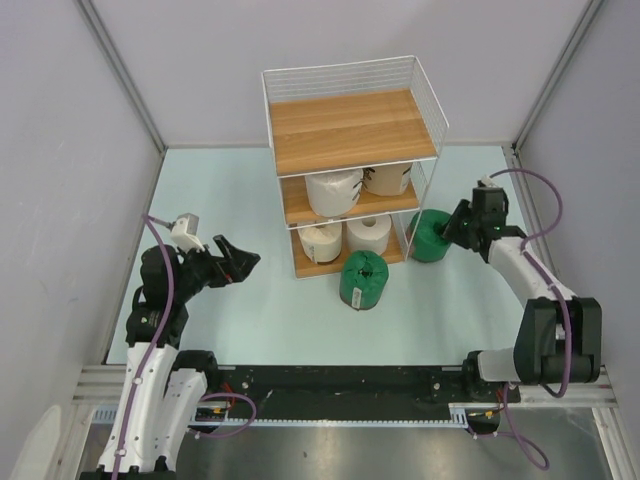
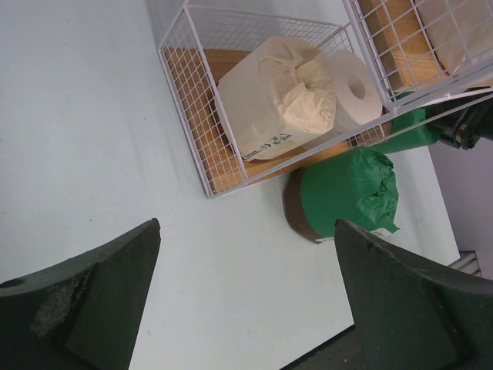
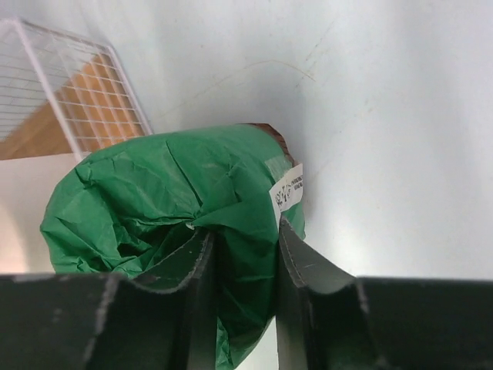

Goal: Place and organize the paper towels onto the shelf

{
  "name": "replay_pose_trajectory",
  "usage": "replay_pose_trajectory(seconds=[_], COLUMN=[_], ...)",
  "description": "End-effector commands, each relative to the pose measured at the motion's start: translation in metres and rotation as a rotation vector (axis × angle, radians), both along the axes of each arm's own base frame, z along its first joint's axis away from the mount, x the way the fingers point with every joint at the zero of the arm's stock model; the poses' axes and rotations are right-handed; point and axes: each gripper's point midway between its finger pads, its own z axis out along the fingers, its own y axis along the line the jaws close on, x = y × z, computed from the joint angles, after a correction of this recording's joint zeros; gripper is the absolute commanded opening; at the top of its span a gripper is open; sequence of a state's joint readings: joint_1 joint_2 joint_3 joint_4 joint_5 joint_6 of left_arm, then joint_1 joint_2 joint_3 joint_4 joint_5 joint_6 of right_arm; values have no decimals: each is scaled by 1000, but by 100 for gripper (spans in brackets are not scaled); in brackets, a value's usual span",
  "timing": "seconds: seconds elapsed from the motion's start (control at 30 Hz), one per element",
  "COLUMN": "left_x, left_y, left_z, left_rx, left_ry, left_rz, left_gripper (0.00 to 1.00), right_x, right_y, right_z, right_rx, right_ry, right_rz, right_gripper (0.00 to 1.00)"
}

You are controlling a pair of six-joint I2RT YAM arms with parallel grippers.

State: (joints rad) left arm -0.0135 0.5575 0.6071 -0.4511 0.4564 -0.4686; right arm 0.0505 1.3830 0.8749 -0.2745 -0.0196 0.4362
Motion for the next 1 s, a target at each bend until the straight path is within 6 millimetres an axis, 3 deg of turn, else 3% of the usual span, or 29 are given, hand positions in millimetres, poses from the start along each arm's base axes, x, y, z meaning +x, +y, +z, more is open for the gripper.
replay_pose_trajectory(seconds=[0.0, 0.07, 0.17, 0.2, 0.27, 0.3, 0.4, 0.43, 0.53, 0.63, 0.7, 0.73, 0.77, 0.83, 0.87, 0.9, 0.97], left_x=[0, 0, 0, 0, 0, 0, -1, -1, -1, -1, -1, -1, -1, -2, -2, -1, -2], left_y=[-1, -1, -2, -3, -3, -3, -3, -3, -3, -3, -3, -3, -3, -3, -3, -3, -3], left_z=[9, 9, 9, 9, 9, 9, 10, 11, 11, 11, 10, 10, 11, 11, 11, 11, 12], left_rx=[4, 1, -3, -4, -5, -5, -5, -3, -2, -2, -5, -5, -7, -8, -5, -4, -5], left_ry=[-34, -34, -39, -36, -35, -36, -41, -43, -43, -45, -43, -43, -43, -45, -46, -48, -48], left_rz=[-13, -13, -19, -21, -24, -23, -24, -23, -27, -24, -23, -24, -24, -27, -26, -25, -26], left_gripper=[100, 100, 100, 100, 100, 100, 100, 100, 100, 100, 100, 100, 100, 100, 100, 100, 100], right_x=[7, 6, -1, -4, -8, -13, -24, -31, -38, -52, -46, -52, -47, -43, -52, -33, -26], right_y=[-31, -58, -74, -81, -85, -83, -73, -59, -34, -1, 17, 41, 50, 65, 76, 82, 94], right_z=[95, 136, 197, 238, 282, 322, 392, 433, 493, 539, 548, 552, 557, 555, 566, 549, 541], right_rx=[106, 108, 131, 124, 136, 140, 199, 205, 179, 191, 179, 205, 212, 217, 222, 197, 181], right_ry=[-249, -345, -471, -549, -640, -742, -926, -1008, -1135, -1261, -1290, -1299, -1311, -1284, -1301, -1232, -1193], right_rz=[-87, -154, -200, -218, -249, -246, -217, -168, -82, 52, 140, 257, 301, 363, 399, 411, 438], right_gripper=[10, 10, 10, 10, 10, 10, 10, 10, 9, 8, 8, 9, 10, 10, 10, 10, 9])
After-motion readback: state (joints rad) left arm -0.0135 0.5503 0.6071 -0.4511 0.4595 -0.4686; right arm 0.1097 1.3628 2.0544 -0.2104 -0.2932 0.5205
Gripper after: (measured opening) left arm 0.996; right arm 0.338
